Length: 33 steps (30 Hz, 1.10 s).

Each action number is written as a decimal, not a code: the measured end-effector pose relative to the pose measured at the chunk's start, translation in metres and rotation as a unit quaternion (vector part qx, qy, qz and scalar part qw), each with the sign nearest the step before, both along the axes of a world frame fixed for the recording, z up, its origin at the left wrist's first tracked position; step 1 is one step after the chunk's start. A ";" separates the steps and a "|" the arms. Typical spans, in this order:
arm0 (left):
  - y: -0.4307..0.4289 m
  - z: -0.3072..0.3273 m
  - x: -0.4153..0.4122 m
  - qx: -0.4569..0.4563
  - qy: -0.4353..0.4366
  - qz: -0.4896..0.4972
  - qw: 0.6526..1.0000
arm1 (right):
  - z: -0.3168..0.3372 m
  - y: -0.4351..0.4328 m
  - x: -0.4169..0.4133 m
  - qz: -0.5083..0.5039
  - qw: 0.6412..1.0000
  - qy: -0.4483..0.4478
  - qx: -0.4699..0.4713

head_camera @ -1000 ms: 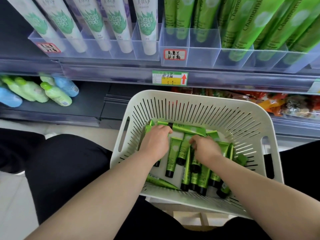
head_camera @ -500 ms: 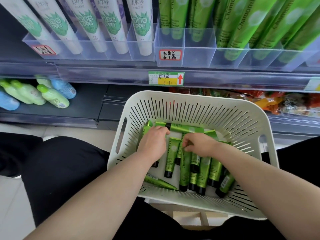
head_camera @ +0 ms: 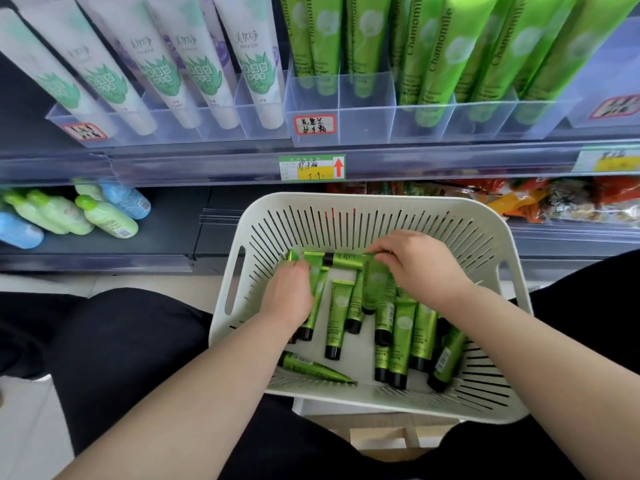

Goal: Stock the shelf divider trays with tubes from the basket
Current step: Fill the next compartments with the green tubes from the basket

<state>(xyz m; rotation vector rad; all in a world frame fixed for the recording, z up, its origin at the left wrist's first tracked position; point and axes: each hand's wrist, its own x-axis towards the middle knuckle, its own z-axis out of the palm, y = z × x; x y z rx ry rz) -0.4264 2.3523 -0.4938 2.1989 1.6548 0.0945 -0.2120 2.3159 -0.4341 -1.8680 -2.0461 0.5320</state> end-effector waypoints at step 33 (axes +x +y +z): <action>0.010 -0.029 0.025 -0.226 0.062 0.055 0.971 | -0.016 -0.005 0.004 -0.002 1.000 0.004 -0.001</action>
